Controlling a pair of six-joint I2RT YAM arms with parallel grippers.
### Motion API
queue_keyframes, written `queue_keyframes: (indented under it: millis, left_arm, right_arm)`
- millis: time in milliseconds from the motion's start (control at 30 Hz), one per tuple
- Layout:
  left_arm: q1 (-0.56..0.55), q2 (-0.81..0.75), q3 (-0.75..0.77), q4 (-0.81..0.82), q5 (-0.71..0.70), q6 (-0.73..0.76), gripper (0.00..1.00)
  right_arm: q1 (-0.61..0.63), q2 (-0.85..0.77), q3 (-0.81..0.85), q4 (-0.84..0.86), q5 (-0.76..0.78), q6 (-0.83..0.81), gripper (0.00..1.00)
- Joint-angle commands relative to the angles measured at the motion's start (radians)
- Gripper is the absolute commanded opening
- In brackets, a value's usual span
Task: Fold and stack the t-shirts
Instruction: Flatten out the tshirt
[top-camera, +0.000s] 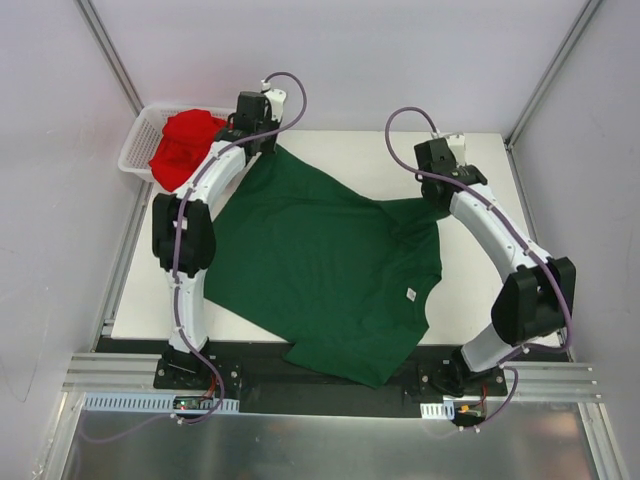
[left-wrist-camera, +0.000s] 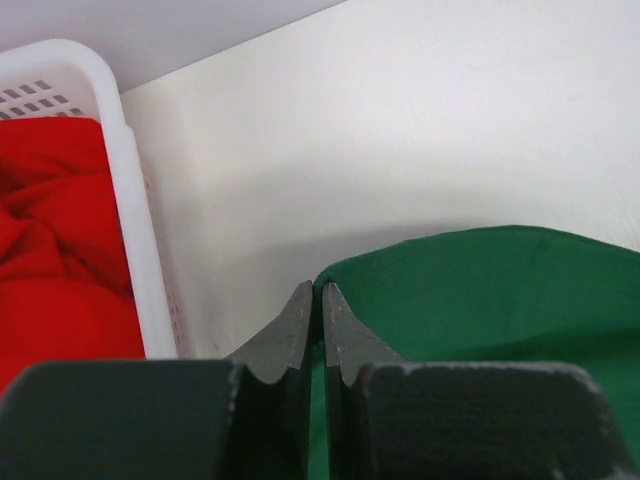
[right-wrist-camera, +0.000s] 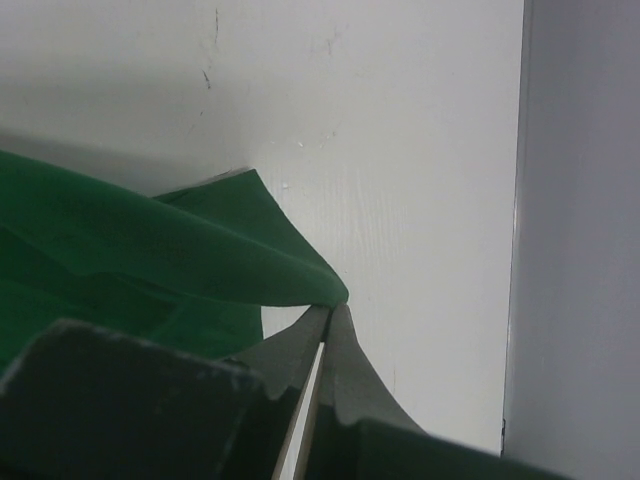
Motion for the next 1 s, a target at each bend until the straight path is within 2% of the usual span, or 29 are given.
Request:
queue_keyframes:
  millis: [0,133,367,567,733,967]
  left_arm:
    - [0.011,0.102,0.140,0.030,-0.071,0.022,0.00]
    - [0.010,0.189,0.205,0.032,-0.086,0.016,0.00]
    - [0.008,0.243,0.226,0.058,-0.126,0.017,0.00]
    - [0.010,0.241,0.204,0.085,-0.145,0.023,0.00]
    - [0.010,0.232,0.187,0.101,-0.158,0.032,0.00]
    - [0.010,0.229,0.170,0.127,-0.184,0.040,0.00]
  right_arm:
    - [-0.026,0.077,0.101,-0.026,0.057,0.050,0.01]
    - [-0.047,0.155,0.138,-0.016,0.055,0.082,0.01]
    - [-0.062,0.284,0.185,0.073,0.101,0.085,0.01]
    - [-0.056,0.345,0.182,0.255,0.040,-0.015,0.01]
    - [-0.053,0.411,0.262,0.325,0.003,-0.082,0.01]
    - [-0.047,0.471,0.303,0.397,0.072,-0.151,0.01]
